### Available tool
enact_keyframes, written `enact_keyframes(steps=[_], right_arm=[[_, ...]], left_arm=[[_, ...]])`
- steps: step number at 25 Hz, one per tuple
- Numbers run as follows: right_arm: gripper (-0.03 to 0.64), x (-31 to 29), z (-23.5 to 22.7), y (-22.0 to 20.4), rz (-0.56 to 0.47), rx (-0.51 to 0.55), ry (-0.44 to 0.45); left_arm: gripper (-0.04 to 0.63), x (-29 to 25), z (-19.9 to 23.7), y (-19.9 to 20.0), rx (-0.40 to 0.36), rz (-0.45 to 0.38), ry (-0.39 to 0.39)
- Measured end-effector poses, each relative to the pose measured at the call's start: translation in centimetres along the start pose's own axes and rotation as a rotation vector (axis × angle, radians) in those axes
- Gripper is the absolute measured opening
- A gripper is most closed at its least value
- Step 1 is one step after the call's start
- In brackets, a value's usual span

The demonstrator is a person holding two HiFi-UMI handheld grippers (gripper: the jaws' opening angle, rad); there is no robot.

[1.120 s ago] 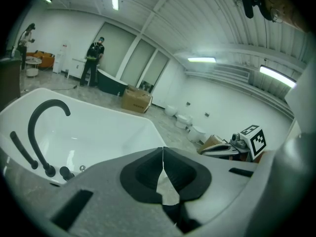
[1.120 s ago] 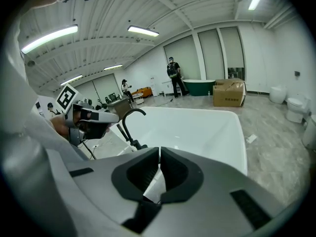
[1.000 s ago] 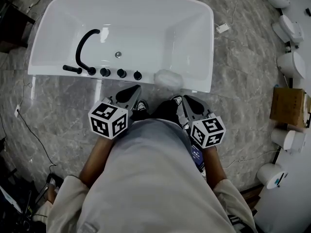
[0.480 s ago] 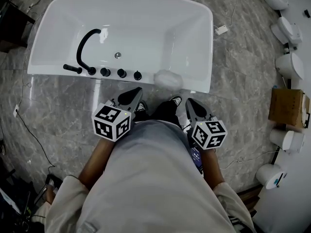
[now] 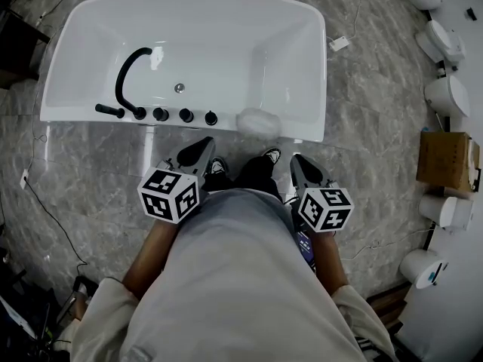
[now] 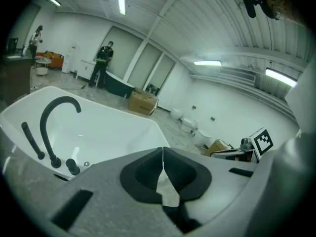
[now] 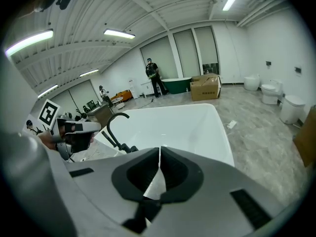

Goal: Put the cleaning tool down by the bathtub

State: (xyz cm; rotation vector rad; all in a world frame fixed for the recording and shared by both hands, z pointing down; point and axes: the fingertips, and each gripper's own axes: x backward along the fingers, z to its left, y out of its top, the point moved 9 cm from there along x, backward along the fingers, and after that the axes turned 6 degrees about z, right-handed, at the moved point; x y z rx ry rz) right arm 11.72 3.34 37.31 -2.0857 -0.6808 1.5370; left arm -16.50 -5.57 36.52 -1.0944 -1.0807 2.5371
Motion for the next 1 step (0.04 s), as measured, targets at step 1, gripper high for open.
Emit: enact_keyframes(steps=[1], right_arm=[[0.014, 0.03, -0.05, -0.04, 0.003, -0.003, -0.005]], left_arm=[[0.009, 0.05, 0.06, -0.03, 0.006, -0.004, 0.002]])
